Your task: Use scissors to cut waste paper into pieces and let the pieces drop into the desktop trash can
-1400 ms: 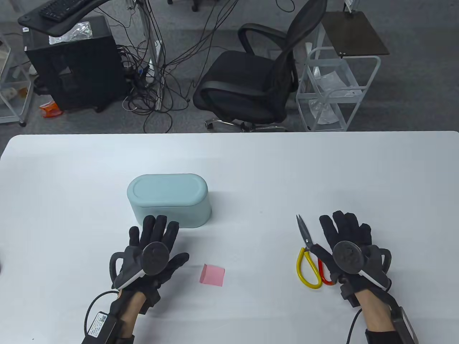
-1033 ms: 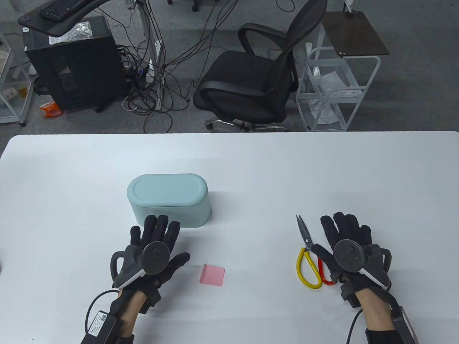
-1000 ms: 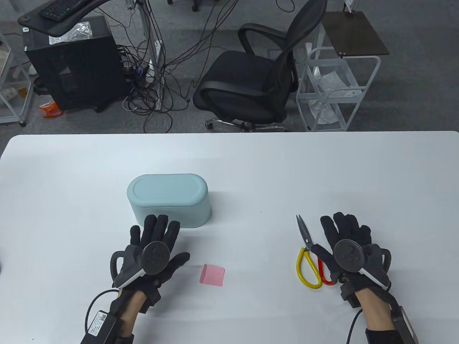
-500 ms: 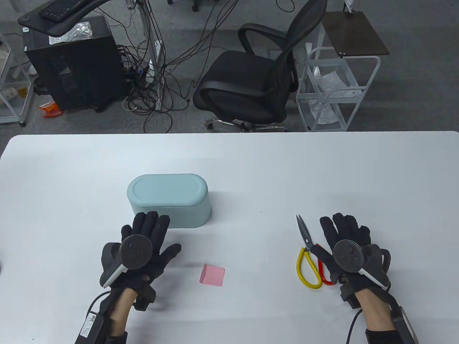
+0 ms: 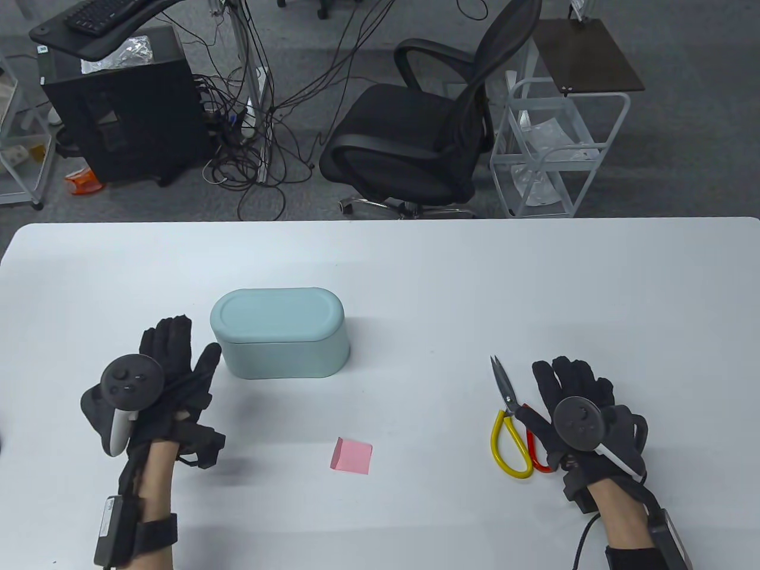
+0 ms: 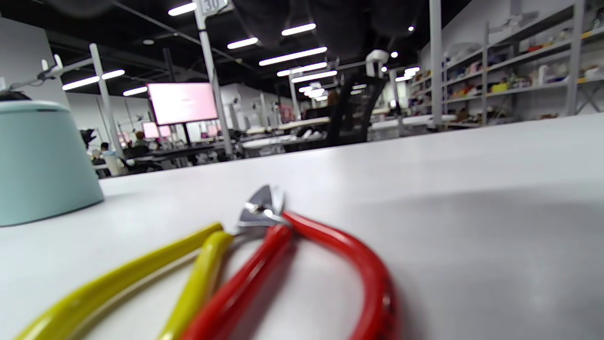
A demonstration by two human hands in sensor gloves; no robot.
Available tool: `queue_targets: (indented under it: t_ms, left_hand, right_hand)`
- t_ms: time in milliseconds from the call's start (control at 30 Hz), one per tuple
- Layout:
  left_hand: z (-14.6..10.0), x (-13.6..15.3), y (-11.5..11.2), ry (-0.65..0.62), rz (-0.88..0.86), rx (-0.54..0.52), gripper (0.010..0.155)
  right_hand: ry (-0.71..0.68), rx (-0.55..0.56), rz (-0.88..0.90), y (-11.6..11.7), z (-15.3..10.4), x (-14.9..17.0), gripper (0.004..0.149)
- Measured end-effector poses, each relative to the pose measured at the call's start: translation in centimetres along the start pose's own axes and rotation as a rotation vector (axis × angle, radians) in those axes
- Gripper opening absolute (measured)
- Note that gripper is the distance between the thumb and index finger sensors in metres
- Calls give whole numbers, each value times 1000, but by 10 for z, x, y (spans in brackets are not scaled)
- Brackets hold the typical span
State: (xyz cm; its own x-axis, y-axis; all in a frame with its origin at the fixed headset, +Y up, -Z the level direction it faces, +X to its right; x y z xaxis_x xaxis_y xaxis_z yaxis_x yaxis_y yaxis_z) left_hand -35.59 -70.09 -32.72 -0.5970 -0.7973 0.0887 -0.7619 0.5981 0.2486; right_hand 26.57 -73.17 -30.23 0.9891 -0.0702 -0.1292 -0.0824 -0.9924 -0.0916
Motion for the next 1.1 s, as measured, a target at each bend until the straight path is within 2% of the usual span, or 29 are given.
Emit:
queue_targets:
  t_ms: [67, 133, 400, 533, 633, 800, 900, 1100]
  left_hand:
    - [10, 10, 1, 62, -87, 0, 90]
    - [22, 19, -2, 125, -146, 47, 91]
    - [45, 28, -27, 194, -442, 192, 92]
    - [49, 22, -37, 211, -411, 222, 93]
    - [49, 19, -43, 207, -390, 180, 91]
    - [49, 12, -59, 213, -452, 208, 90]
    - [49, 3, -69, 199, -421, 226, 90]
    - [46, -16, -98, 174, -445, 309, 90]
  right_hand:
    - [12, -3, -4, 0, 0, 1, 83]
    - [17, -4, -8, 0, 0, 1, 83]
    - [18, -22, 3, 2, 0, 2, 83]
    - [21, -35, -9, 4, 1, 1, 83]
    - [21, -38, -8, 4, 1, 0, 83]
    - [20, -40, 3, 5, 2, 0, 83]
    - [22, -48, 7, 6, 2, 1, 83]
    - [21, -45, 10, 6, 2, 1, 83]
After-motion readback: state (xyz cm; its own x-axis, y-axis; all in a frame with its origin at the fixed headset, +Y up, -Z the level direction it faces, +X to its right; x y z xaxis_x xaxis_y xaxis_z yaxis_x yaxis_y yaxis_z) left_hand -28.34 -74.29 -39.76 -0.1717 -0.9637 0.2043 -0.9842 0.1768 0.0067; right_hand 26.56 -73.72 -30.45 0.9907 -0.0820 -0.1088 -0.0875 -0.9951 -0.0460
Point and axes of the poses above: the tracker on the back of each hand, its own x axis roughly to the little-finger side, its own z axis roughly from the wrist to the fingertips, y = z × x, the point moved 1 cm from there along z, roughly from the wrist to the fingertips, and after that the axes turned 6 degrees about -z, right-handed, at the moved point
